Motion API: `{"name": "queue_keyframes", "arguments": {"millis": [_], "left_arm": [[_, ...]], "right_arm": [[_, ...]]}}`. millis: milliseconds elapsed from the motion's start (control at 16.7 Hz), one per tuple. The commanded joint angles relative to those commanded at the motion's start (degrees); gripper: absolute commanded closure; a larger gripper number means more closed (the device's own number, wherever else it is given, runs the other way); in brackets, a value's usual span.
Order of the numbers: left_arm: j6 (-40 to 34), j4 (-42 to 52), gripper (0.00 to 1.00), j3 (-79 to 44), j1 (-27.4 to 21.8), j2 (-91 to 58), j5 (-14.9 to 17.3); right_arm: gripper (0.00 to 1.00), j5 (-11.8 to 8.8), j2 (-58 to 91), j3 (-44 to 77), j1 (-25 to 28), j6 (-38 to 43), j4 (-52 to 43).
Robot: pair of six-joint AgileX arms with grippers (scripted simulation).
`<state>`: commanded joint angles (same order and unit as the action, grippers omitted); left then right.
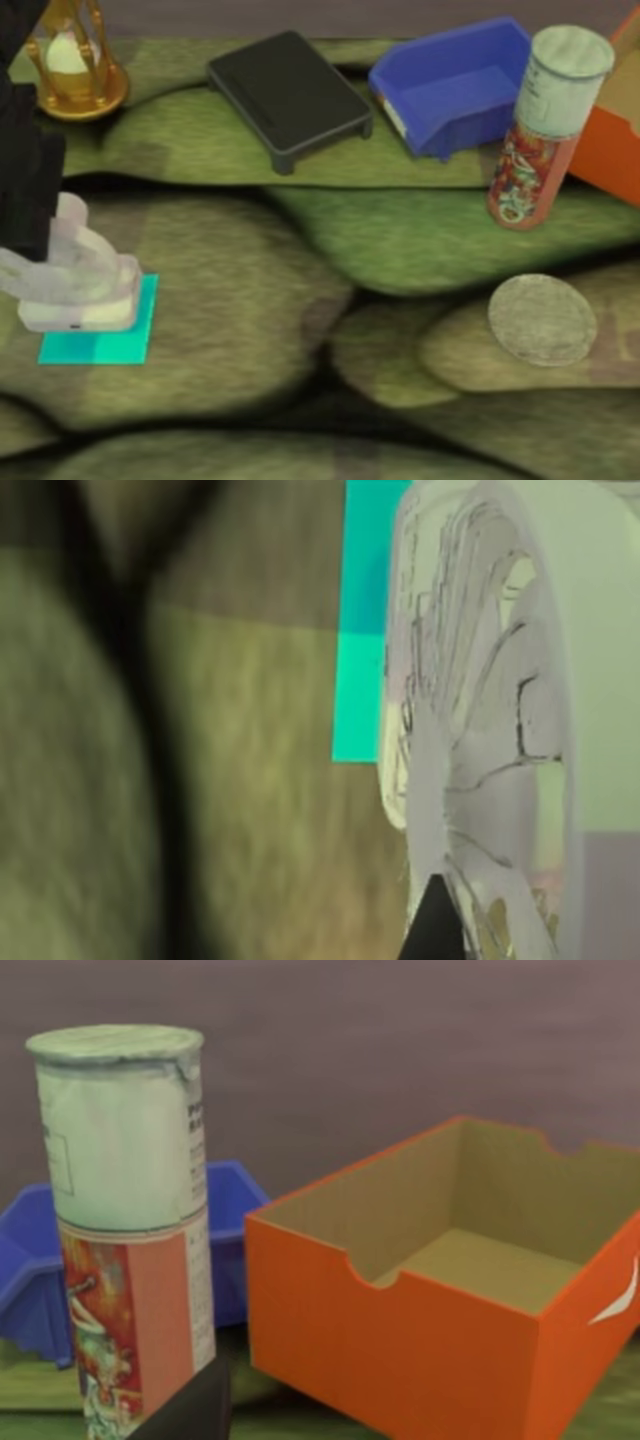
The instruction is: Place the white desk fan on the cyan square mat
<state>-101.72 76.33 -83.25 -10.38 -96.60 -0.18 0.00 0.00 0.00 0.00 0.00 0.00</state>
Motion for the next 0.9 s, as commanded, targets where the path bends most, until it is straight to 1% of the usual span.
{"name": "queue_keyframes", "arguments": {"millis": [240, 480, 900], "left_arm": [[0.09, -5.32, 1.00, 4.78, 0.30, -0.53, 0.06], [0.09, -5.69, 1.00, 5.15, 0.32, -0.58, 0.07], [0.09, -5.69, 0.47, 5.15, 0.32, -0.58, 0.07]], "right_arm": [[0.00, 0.00, 0.00, 0.00, 0.00, 0.00, 0.00], [0.00, 0.00, 0.00, 0.00, 0.00, 0.00, 0.00], [0.00, 0.00, 0.00, 0.00, 0.00, 0.00, 0.00]]}}
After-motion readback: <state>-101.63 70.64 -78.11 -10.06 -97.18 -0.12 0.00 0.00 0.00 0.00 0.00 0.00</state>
